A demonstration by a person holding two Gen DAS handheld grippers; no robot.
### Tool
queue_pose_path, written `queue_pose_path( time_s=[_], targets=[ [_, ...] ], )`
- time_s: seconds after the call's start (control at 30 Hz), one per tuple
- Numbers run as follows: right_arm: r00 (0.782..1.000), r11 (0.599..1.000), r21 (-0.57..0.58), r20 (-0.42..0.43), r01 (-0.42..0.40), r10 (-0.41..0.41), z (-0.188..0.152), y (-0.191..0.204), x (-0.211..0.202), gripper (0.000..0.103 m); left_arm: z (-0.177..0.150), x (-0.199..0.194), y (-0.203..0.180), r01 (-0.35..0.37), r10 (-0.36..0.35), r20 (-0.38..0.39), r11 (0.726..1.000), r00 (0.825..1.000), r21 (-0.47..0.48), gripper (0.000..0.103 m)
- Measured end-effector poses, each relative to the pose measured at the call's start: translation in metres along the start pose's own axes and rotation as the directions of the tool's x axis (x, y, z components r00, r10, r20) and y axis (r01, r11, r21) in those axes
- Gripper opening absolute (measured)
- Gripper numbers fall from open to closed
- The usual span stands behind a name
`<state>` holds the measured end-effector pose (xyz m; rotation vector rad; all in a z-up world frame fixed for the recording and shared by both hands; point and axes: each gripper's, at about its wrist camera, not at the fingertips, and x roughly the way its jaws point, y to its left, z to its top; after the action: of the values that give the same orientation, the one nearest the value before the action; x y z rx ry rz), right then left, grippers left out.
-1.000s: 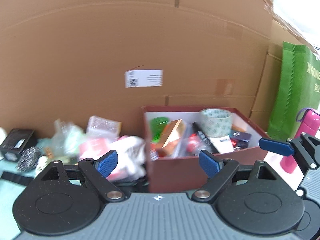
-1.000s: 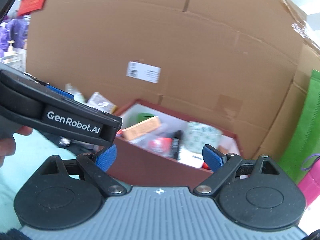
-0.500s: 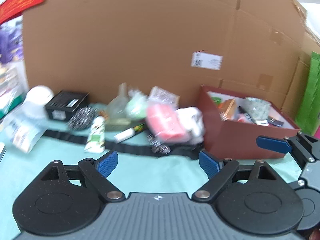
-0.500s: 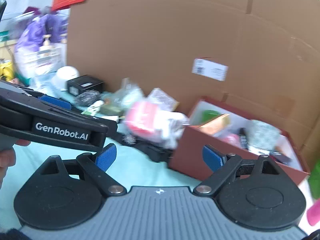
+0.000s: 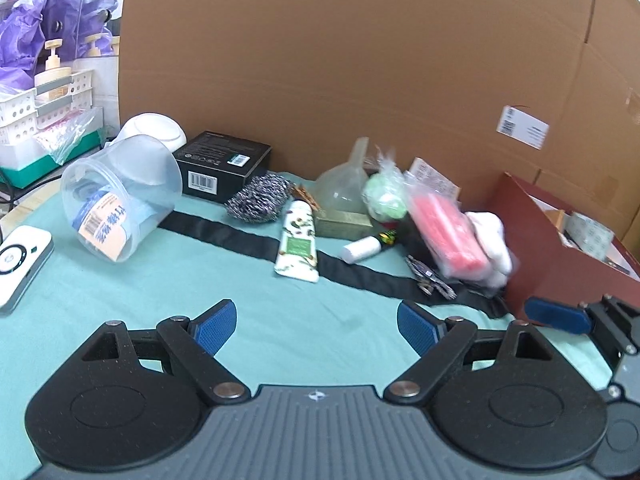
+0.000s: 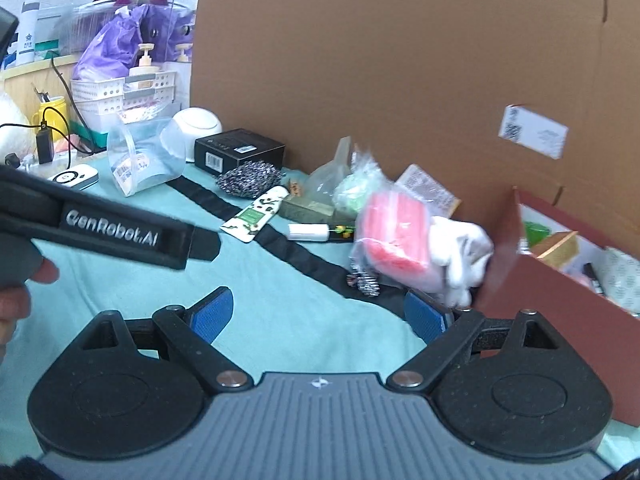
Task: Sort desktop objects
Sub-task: 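Withdraw both open tools from the box back toward the table items, then grasp the white-and-green tube with left tool while right tool grasps the olive-green box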
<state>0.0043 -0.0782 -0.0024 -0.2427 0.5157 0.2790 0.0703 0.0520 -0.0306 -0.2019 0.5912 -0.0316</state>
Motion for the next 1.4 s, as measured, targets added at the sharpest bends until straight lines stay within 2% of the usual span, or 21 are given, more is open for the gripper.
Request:
queue_pose_path(
  time_s=[0.13,0.27,0.37,0.63,0.77,0.97,1.03,1.13,1.17,1.2,1.27,1.3,1.4],
  targets=[
    [0.998,0.998,0.021,0.000,-0.056,0.056,0.005,0.004,0.019,0.090,0.012,0.019,0.011,0.007,-0.007,-0.004,1.000,1.000,0.006,0.085],
    [0.995,0.995,0.037,-0.014,-0.094,0.094,0.012,0.007,0.047,0.089,0.022,0.042,0.020,0.007,-0.006,-0.024,1.000,1.000,0.009,0.074],
    [0.996,0.995,0.046,-0.020,-0.087,0.087,0.020,0.007,0.065,0.080,0.029,0.062,0.028,-0.009,0.009,-0.046,1.000,0.999,-0.003,0.068],
    [0.998,0.998,0.058,-0.038,-0.040,0.042,0.039,0.003,0.111,0.061,0.041,0.094,0.033,0.012,-0.012,-0.079,1.000,0.997,-0.006,0.067],
    [0.999,1.000,-0.003,-0.034,-0.024,0.024,0.048,0.006,0.132,0.059,0.049,0.108,0.035,0.037,-0.037,-0.089,0.999,0.995,-0.003,0.067],
    [0.998,0.998,-0.048,-0.044,-0.036,0.034,0.059,0.003,0.163,0.059,0.060,0.133,0.028,0.012,-0.005,-0.098,0.998,0.995,0.063,0.063],
    [0.999,0.997,-0.068,-0.043,-0.033,0.030,0.060,0.004,0.173,0.060,0.061,0.136,0.028,0.010,-0.003,-0.092,0.997,0.996,0.077,0.058],
    [0.999,0.994,-0.104,-0.043,-0.035,0.030,0.062,0.004,0.187,0.063,0.063,0.137,0.033,0.032,-0.026,-0.091,0.997,0.995,0.069,0.041],
    [0.998,0.994,-0.101,-0.040,-0.043,0.039,0.063,0.002,0.190,0.063,0.064,0.137,0.035,0.051,-0.045,-0.097,0.996,0.994,0.068,0.031],
    [0.998,0.994,-0.096,-0.042,-0.052,0.048,0.065,0.001,0.193,0.062,0.064,0.136,0.037,0.065,-0.058,-0.102,0.996,0.993,0.068,0.031],
    [0.997,0.994,-0.088,-0.048,-0.068,0.064,0.065,0.000,0.194,0.058,0.062,0.132,0.037,0.070,-0.060,-0.108,0.993,0.992,0.092,0.029],
    [0.996,0.993,-0.087,-0.053,-0.078,0.073,0.065,0.000,0.193,0.046,0.061,0.129,0.037,0.069,-0.057,-0.110,0.992,0.992,0.102,0.029],
    [0.992,0.991,-0.084,-0.078,-0.104,0.098,0.061,0.002,0.181,0.035,0.056,0.115,0.039,0.076,-0.061,-0.125,0.990,0.990,0.119,0.026]
  ],
)
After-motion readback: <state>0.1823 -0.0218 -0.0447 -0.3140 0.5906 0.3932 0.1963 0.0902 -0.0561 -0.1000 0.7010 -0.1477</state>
